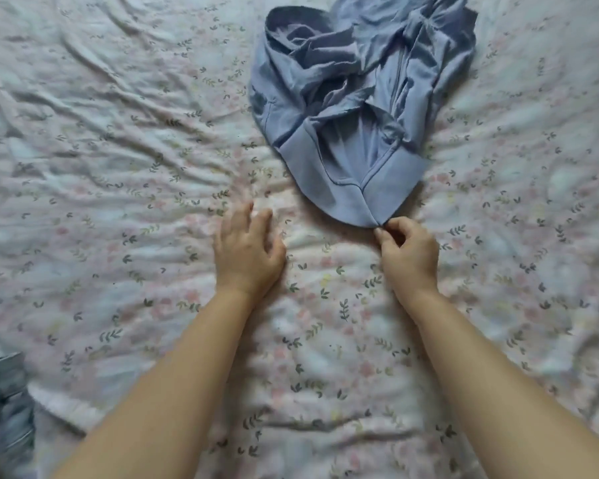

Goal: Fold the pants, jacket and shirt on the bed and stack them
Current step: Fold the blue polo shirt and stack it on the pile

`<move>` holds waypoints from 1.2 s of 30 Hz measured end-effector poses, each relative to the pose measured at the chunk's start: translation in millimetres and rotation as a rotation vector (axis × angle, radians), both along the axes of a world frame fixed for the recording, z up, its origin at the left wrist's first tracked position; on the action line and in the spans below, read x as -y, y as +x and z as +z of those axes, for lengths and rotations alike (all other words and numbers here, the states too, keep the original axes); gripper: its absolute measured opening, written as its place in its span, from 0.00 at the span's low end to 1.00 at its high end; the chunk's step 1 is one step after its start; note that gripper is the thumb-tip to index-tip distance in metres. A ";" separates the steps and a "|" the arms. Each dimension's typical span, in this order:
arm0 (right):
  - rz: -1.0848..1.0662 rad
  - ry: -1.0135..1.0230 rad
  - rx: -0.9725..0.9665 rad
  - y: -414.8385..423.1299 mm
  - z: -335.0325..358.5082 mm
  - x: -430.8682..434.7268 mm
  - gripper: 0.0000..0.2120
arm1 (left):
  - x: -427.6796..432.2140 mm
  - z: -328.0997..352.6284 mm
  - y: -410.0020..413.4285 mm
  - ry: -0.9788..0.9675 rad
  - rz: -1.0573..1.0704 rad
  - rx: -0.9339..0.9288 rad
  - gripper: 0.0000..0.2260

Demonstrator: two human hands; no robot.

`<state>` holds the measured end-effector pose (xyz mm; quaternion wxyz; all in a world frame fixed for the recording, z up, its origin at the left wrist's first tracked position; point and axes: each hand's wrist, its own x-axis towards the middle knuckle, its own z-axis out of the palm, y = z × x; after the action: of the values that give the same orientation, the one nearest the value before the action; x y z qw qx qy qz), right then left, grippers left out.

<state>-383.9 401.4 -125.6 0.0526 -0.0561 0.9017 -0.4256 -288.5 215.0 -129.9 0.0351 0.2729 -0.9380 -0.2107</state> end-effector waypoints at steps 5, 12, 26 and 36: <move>-0.080 -0.041 0.166 98.9 28.2 -69.8 0.05 | -78.4 38.3 98.5 0.350 0.011 -0.149 0.21; -0.138 -0.094 0.392 268.7 51.2 -139.6 0.05 | -186.0 63.0 216.9 1.019 0.450 -0.060 0.16; 0.113 -0.126 0.254 380.4 167.6 -151.4 0.08 | -202.1 189.6 342.6 0.707 0.335 -0.194 0.21; 0.878 -0.346 -0.027 319.6 424.2 -103.2 0.14 | -158.3 440.0 360.5 0.486 -0.220 -0.322 0.23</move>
<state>-64.3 504.7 298.6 0.2055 -0.4456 0.7091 -0.5064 72.0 373.2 310.1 0.0940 0.1330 -0.8665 -0.4719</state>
